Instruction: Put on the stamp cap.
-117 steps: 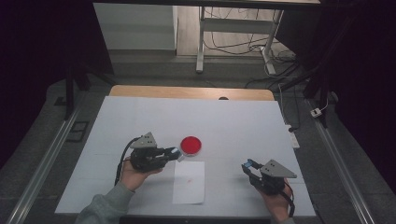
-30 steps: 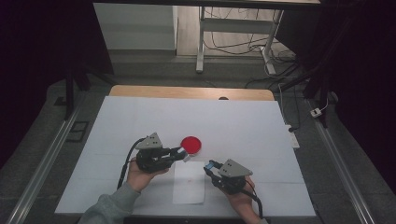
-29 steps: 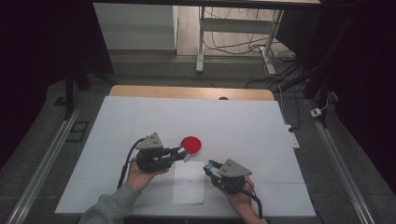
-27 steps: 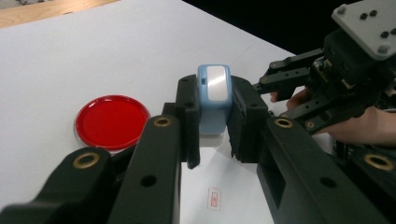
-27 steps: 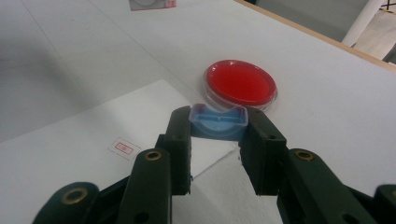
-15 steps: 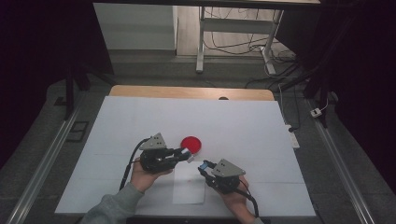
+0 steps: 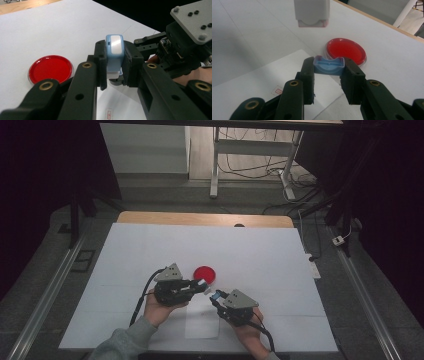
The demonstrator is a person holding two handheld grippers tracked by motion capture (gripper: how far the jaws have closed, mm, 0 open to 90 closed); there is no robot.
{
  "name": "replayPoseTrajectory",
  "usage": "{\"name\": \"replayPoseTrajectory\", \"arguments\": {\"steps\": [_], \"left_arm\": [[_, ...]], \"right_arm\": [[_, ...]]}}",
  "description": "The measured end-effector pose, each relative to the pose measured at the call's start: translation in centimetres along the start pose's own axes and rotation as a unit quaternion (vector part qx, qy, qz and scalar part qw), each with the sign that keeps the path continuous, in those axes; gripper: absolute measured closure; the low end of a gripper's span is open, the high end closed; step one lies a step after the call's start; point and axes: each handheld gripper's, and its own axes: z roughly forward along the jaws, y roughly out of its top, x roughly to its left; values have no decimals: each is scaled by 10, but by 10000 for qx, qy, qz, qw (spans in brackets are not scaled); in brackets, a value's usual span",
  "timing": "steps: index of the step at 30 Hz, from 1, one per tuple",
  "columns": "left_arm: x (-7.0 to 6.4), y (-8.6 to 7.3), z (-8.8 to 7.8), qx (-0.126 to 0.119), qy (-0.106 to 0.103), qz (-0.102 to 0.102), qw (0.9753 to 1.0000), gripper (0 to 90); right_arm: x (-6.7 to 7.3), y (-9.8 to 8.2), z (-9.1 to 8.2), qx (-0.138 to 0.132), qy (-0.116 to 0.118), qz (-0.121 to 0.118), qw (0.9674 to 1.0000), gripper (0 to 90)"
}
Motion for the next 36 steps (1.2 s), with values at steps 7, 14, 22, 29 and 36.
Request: {"name": "replayPoseTrajectory", "arguments": {"steps": [7,14,22,29,36], "left_arm": [[-3,0,4,12,-21,17,10000,751],[-7,-1,10,28,-37,-15,10000,751],[-7,-3,15,41,53,-16,10000,752],[-8,-4,17,25,102,-25,9999,752],[-8,-5,19,25,121,-27,9999,752]], "right_arm": [[3,2,2,-6,-18,-13,10000,647],[5,3,5,-20,-57,21,10000,647],[5,4,6,-43,-118,70,9999,647],[6,4,6,-51,-139,80,9999,647],[6,4,6,-58,-124,95,9999,647]]}}
